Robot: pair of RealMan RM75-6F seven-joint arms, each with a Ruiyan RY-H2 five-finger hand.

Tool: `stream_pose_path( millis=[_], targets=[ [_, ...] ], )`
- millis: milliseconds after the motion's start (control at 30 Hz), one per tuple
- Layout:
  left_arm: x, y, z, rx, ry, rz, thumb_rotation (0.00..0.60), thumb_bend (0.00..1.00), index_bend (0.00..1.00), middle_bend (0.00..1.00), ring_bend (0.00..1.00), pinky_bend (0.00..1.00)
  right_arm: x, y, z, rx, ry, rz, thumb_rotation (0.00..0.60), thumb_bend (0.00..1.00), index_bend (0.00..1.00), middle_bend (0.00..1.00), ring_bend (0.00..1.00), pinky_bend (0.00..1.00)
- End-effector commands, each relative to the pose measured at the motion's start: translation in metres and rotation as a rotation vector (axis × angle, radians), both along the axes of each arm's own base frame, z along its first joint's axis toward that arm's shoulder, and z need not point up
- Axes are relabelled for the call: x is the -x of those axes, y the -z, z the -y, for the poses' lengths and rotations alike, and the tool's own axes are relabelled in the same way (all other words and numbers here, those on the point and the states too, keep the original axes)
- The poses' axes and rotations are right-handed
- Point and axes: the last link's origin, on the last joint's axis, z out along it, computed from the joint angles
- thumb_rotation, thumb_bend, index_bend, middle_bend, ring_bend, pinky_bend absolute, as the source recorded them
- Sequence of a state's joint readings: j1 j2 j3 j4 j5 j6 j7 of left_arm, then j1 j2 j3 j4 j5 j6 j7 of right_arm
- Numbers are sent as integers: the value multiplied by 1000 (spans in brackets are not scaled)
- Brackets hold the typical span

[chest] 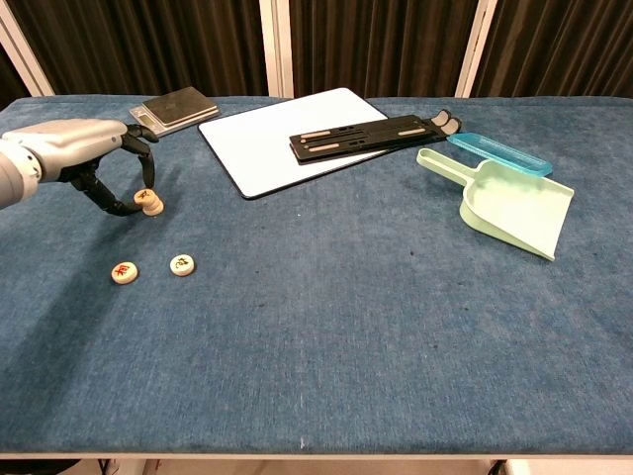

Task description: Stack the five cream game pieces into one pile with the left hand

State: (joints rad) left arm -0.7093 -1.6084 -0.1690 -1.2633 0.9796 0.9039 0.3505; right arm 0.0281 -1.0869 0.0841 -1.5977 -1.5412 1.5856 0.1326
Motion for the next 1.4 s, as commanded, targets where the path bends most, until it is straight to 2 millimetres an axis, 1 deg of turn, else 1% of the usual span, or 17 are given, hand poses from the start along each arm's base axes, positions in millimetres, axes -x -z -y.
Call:
stream_pose_path(
  millis=[33,367,467,533,667,733,900,1033,1167,1400],
  targets=[
    [0,0,-1,-2,1,-2,600,276,429,35,0,0,0,0,0,1,1,0,600,158,0,0,0,0],
    [0,0,0,-5,-4,0,600,276,429,35,0,0,1,0,0,1,4,3,600,158,0,0,0,0],
    [0,-4,2,-16,-2,11,600,276,427,35,0,0,1,0,0,-1,2,3,600,158,0,0,0,0],
    [0,-10,6,-35,9,25,600,275,424,35,0,0,1,0,0,0,2,3,600,158,0,0,0,0],
    [1,-26,22,-66,52,58,600,276,422,35,0,0,2,-1,0,2,2,5,600,158,0,0,0,0],
    [4,-33,33,-69,80,62,600,276,422,35,0,0,2,0,0,1,0,7,600,158,0,0,0,0],
    [14,-42,65,-44,108,70,600,276,422,35,0,0,1,1,0,-4,-5,6,600,158,0,0,0,0],
    [21,-38,87,-19,121,67,600,276,422,35,0,0,1,2,0,-5,-12,4,600,158,0,0,0,0],
    [24,-27,102,13,134,61,600,275,422,35,0,0,-1,3,1,-7,-23,4,600,158,0,0,0,0],
    [24,-10,108,43,150,51,600,274,422,26,0,0,0,3,-1,-6,-21,7,600,158,0,0,0,0]
  ],
)
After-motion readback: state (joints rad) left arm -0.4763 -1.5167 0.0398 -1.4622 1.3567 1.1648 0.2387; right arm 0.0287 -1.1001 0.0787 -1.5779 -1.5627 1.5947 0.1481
